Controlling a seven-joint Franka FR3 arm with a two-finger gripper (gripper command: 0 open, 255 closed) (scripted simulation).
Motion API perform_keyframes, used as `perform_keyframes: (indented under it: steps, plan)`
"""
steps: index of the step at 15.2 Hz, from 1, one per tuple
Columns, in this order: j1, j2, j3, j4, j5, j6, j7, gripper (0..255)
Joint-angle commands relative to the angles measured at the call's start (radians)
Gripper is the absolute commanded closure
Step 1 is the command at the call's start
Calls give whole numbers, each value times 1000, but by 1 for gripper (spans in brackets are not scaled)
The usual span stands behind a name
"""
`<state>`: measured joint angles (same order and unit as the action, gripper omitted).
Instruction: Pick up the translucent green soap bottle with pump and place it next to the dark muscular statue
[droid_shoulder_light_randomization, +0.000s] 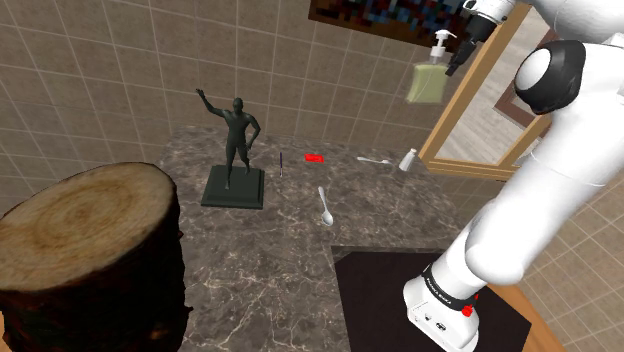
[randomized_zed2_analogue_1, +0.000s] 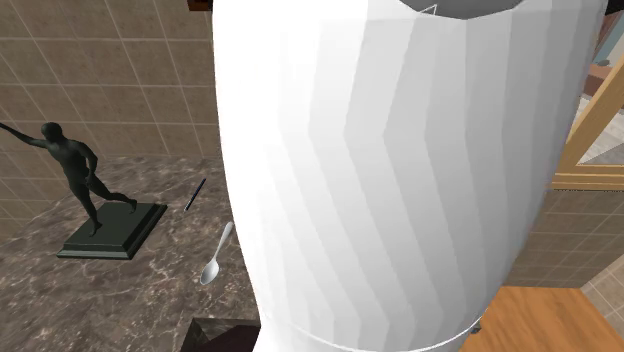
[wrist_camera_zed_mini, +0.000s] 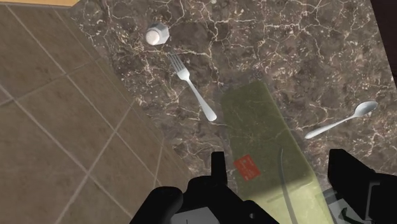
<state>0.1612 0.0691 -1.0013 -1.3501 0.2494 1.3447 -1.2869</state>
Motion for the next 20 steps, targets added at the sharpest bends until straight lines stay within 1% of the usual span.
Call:
perform_keyframes:
  steps: [1, 5, 10, 12, 14, 16, 17, 20]
  plan:
    - [-22, 34, -10, 57, 31, -42, -14, 255]
    - [-81, 102, -20, 175, 98, -128, -37, 255]
    - [-194, 197, -17, 347, 200, -247, -58, 255]
    - [-41, 83, -19, 230, 91, -184, 21, 255]
    - [86, -33, 4, 135, -15, -133, 119, 255]
    - [158, -138, 68, 56, -106, -95, 221, 255]
    - [179, -182, 106, 22, -141, -80, 269, 255]
    - [208, -282, 217, -65, -210, -48, 394, 255]
